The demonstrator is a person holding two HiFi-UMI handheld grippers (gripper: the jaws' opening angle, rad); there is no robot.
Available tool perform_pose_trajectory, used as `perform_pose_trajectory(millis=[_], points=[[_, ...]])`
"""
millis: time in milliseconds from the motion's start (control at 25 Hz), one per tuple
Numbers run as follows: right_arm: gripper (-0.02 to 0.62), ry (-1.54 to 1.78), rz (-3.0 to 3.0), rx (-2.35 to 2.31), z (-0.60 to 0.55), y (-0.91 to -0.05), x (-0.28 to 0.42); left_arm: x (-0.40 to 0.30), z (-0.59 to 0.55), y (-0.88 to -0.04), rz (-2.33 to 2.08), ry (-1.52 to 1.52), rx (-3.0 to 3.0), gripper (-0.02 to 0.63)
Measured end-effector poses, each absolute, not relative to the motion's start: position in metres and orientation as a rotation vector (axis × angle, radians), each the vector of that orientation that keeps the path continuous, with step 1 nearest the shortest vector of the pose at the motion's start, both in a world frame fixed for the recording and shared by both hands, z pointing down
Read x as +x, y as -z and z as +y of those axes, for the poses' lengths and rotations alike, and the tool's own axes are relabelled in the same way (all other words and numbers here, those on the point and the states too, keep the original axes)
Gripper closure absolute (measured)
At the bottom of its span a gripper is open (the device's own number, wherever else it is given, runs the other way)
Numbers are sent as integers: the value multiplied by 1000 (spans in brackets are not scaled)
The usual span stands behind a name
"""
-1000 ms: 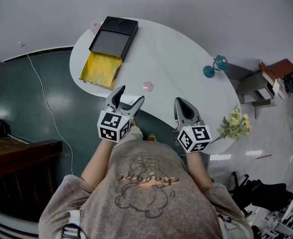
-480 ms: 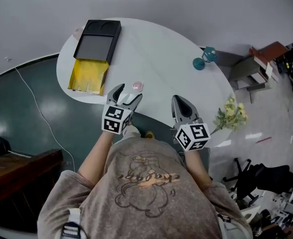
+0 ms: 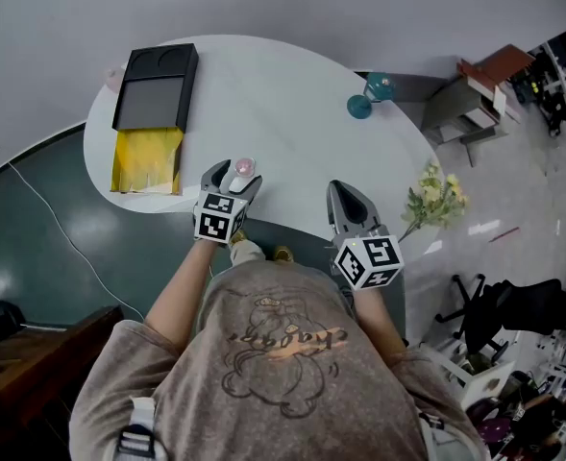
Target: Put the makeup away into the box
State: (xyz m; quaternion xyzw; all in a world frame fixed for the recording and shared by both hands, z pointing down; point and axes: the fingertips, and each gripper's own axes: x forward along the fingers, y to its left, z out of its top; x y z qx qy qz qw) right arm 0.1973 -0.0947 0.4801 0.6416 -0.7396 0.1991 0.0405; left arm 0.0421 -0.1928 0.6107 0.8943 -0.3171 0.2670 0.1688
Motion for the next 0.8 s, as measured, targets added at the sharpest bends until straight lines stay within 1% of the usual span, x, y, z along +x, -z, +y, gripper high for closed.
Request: perform_pose_trajectory(millis=[600, 800], points=[[591, -613, -2150, 2075, -76, -483, 213, 48, -210, -677, -837, -944, 2467, 268], [591, -613, -2133, 2090, -73, -483, 215, 50, -210, -686, -817, -978, 2463, 270]])
